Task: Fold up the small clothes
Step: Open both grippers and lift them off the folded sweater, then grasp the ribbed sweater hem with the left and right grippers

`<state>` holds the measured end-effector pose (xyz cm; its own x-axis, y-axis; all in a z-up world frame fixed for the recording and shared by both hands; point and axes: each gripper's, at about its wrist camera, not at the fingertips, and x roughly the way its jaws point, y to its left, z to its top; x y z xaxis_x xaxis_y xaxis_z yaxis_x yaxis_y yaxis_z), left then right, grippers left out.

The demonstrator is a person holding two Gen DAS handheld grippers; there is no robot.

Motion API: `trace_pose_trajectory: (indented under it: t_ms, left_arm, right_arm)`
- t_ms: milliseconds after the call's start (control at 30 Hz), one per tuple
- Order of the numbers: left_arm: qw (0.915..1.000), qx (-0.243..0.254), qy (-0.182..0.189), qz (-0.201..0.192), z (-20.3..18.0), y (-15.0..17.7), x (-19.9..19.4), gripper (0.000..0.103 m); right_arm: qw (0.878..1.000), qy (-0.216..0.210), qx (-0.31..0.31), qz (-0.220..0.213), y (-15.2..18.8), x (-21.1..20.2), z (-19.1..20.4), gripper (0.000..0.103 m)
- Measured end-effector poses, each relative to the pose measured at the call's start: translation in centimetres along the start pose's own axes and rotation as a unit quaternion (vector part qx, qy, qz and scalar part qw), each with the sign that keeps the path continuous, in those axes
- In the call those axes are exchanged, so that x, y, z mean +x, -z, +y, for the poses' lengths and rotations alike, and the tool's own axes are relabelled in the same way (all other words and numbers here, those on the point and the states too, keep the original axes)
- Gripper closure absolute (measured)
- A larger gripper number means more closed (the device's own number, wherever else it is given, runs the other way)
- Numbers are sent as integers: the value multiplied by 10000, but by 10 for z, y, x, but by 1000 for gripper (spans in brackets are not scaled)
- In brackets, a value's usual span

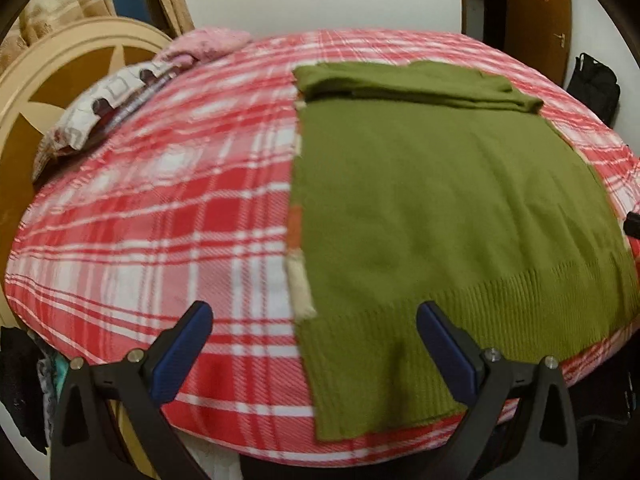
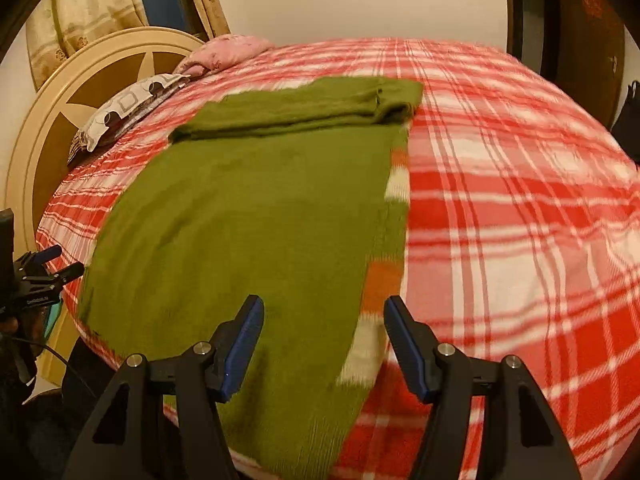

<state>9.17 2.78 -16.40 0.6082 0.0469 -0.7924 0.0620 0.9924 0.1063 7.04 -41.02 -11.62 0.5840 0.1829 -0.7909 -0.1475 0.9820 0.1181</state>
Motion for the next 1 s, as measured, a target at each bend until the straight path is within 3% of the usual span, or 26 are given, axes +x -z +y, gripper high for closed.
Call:
trace_pose_trajectory:
  t_ms: [300, 500, 600, 800, 1000]
  left_arm:
    - [9985, -150, 291, 433, -6, 10, 14, 0]
    - [9949, -379, 688, 640, -3, 27, 18, 9]
    - [9938, -387, 849, 601, -3, 31, 12, 18]
    - [9873, -746, 1271, 587, 13, 39, 1, 49]
    - [9840, -893, 1383, 682, 20, 44, 2, 55]
  right_arm:
    - [9998, 50, 28, 179, 28, 5, 1, 40]
    - [9997, -11, 149, 205, 40, -1, 1, 40]
    - [9997, -56, 94, 218, 49, -6, 3, 40]
    - [9995, -174, 147, 224, 58, -11, 4, 40]
    - [9994, -219, 143, 216, 59, -12, 6, 40]
